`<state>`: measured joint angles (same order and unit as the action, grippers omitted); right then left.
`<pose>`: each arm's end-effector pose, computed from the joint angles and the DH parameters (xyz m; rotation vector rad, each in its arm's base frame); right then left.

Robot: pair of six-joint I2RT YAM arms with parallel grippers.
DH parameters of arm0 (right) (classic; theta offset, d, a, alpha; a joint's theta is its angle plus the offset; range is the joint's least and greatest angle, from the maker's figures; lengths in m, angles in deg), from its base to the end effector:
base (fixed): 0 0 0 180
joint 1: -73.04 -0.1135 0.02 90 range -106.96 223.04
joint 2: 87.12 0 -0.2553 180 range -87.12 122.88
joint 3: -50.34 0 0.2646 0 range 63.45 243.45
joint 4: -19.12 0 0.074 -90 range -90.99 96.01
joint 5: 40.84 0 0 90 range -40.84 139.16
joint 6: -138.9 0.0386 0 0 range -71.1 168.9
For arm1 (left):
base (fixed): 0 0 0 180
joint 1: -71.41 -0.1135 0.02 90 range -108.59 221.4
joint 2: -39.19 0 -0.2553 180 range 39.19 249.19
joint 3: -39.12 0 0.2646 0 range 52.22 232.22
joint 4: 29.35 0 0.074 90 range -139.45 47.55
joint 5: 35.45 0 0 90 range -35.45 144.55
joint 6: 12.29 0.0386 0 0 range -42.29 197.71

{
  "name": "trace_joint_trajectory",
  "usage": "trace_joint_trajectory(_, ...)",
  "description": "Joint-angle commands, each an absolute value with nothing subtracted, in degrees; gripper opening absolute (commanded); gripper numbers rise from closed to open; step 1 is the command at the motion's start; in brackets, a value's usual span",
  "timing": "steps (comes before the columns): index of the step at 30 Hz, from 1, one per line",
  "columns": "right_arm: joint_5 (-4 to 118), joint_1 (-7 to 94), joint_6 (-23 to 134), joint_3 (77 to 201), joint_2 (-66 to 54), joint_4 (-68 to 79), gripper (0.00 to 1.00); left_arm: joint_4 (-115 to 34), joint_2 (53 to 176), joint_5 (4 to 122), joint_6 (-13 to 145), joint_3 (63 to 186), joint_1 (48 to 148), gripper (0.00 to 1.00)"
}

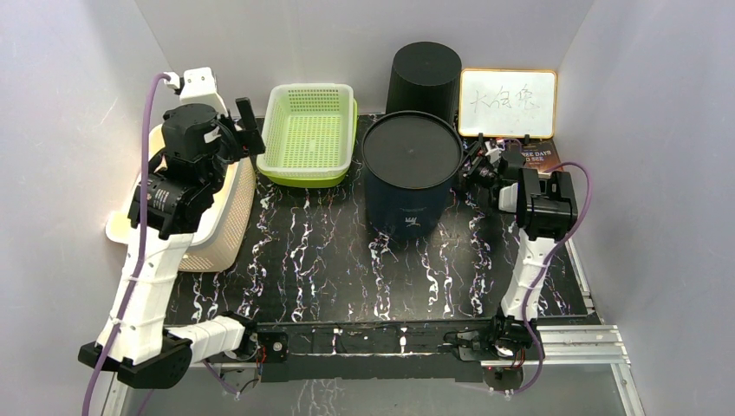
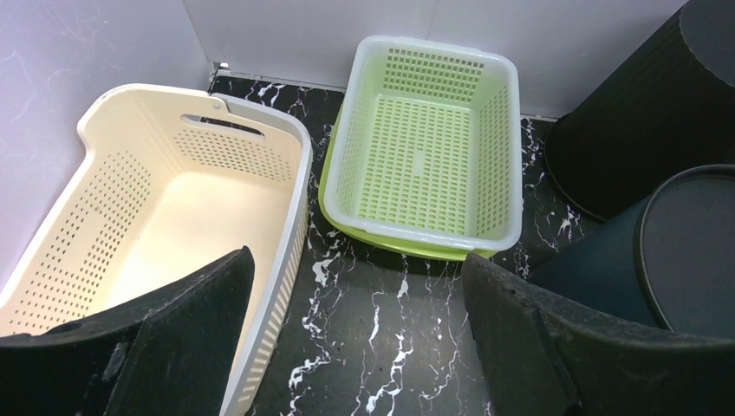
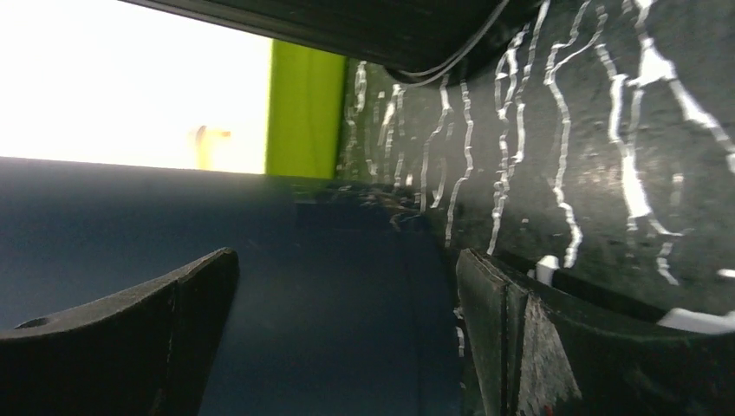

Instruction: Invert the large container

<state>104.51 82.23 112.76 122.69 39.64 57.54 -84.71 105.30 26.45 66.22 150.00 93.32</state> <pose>0.4187 -0.0356 0.0764 0.5202 1.9472 1.5219 0.2022 -0.0617 0.5134 -0.1971 1.7224 0.0018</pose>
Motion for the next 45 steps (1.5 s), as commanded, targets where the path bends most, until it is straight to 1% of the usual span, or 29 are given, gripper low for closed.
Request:
trace_joint_trajectory(1,95.27,82.97,90.34,123.42,37.13,31.16,0.98,-83.23,104.07,25.74,67.29,149.09,93.47,0.88)
trace_joint_trajectory(6,85.80,82.97,81.94,123.98,30.28,18.51,0.98,-83.33,103.73,25.63,67.50,147.82,93.45,0.88)
trace_joint_trajectory(11,80.42,83.05,77.68,125.73,19.23,9.89,0.98,-82.49,104.12,27.95,66.93,144.30,93.47,0.87)
trace_joint_trajectory(14,80.87,83.06,77.20,128.29,12.10,6.01,0.98,-79.81,104.75,30.94,65.73,140.16,93.46,0.85)
trace_joint_trajectory(19,80.48,83.06,74.28,135.35,2.28,-1.15,0.98,-77.76,106.86,33.01,65.00,135.46,93.47,0.87)
trace_joint_trajectory(24,79.84,83.08,73.13,138.85,-6.04,-4.01,0.98,-74.04,106.83,35.65,64.39,132.49,93.47,0.87)
trace_joint_trajectory(26,83.04,83.00,73.63,139.70,-8.61,-3.11,0.98,-73.74,107.59,36.17,64.33,131.67,93.47,0.87)
trace_joint_trajectory(29,90.91,81.73,75.34,140.21,-11.79,0.95,0.98,-73.33,107.17,34.71,64.51,130.29,93.47,0.87)
trace_joint_trajectory(31,92.21,78.13,75.47,140.88,-12.93,1.51,0.98,-73.22,106.53,34.26,64.60,130.10,93.47,0.87)
trace_joint_trajectory(35,88.83,66.67,72.52,143.00,-13.35,-0.01,0.98,-75.79,107.19,32.95,65.45,134.28,93.47,0.87)
trace_joint_trajectory(42,77.50,47.91,67.34,147.97,-9.69,-4.62,0.98,-83.17,108.92,31.03,67.40,147.47,93.47,0.87)
trace_joint_trajectory(45,72.72,39.11,64.25,150.66,-6.73,-6.19,0.98,-83.60,107.88,31.33,67.43,148.90,93.47,0.87)
